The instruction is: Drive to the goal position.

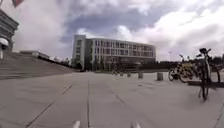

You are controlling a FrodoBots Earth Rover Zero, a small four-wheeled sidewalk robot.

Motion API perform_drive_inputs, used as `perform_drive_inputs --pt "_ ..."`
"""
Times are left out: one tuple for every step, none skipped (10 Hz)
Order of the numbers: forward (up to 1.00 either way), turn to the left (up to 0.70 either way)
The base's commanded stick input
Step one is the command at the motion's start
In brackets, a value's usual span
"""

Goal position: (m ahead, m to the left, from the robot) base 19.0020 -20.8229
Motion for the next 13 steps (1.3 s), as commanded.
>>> perform_drive_inputs --pt "0.70 -0.34" --pt "0.70 -0.31" --pt "0.70 -0.13" --pt "0.70 0.00" --pt "0.70 0.00" --pt "0.70 0.00" --pt "0.70 0.00" --pt "0.70 0.00" --pt "0.70 0.00" --pt "0.70 0.00" --pt "0.70 0.00" --pt "0.70 0.00" --pt "0.70 0.00"
